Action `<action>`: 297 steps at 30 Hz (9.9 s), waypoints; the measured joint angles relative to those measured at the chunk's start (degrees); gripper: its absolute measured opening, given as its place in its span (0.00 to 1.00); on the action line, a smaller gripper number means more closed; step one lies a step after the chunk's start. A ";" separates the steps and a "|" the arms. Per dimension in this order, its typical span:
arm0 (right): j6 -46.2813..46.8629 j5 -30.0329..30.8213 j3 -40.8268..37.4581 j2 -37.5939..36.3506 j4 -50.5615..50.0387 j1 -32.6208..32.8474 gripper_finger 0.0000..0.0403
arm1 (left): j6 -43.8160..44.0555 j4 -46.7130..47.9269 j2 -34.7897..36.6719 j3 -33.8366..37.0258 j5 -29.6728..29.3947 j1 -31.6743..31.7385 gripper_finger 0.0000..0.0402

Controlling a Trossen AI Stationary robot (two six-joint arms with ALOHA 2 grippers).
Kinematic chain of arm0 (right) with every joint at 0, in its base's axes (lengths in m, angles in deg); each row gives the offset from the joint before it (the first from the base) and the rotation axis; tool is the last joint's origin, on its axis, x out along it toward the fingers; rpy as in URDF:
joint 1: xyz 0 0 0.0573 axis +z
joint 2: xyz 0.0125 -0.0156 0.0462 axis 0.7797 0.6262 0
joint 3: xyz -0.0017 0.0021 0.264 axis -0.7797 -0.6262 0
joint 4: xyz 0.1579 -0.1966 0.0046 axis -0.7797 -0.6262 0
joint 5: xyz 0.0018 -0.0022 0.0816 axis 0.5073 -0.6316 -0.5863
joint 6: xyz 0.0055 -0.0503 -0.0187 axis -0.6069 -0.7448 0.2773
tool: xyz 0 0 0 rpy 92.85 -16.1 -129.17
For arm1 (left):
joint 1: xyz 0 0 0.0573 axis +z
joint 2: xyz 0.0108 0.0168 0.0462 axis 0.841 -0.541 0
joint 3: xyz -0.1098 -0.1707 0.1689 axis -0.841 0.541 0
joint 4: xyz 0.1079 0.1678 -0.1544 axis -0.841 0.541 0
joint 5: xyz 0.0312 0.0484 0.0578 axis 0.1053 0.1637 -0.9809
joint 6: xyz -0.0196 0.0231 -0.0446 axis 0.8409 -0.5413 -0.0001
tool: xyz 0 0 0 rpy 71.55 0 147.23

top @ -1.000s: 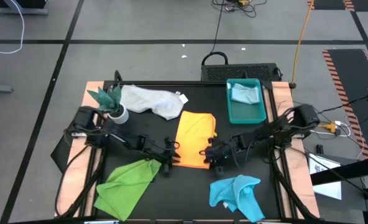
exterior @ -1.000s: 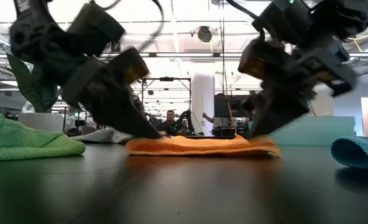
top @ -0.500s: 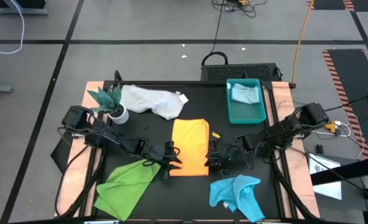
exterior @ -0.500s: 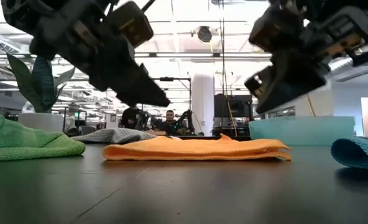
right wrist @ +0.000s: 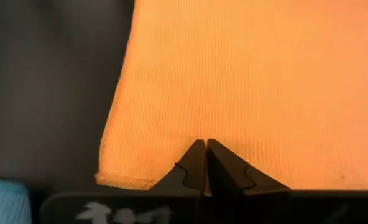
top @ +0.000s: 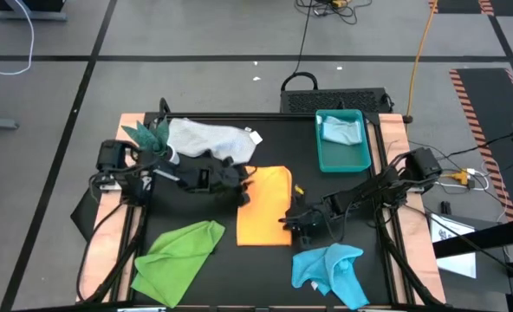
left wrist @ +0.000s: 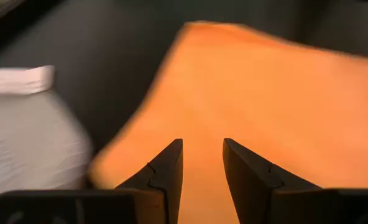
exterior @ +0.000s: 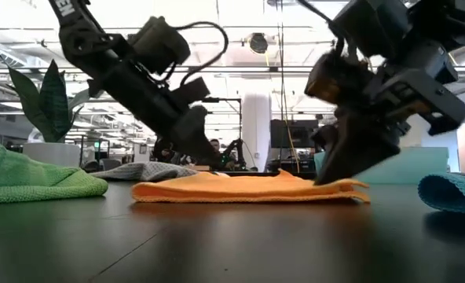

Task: Fold microfiber towels
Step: Fold the orange microfiber cloth

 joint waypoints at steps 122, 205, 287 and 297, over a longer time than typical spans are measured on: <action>13.03 10.46 7.41 0.13 -7.01 1.77 0.01 | -13.89 -10.00 -5.97 0.70 -7.76 -29.91 0.63; -3.59 5.69 7.45 -9.35 -7.55 16.05 0.01 | -3.18 -3.08 9.28 0.65 14.09 -31.61 0.02; 11.20 -4.53 -6.30 -8.13 8.58 2.92 0.04 | 7.47 4.09 4.48 0.66 0.02 -11.91 0.29; 13.29 13.66 -6.32 -8.09 6.26 -2.23 0.00 | 4.31 2.68 1.72 0.95 13.07 -15.05 0.29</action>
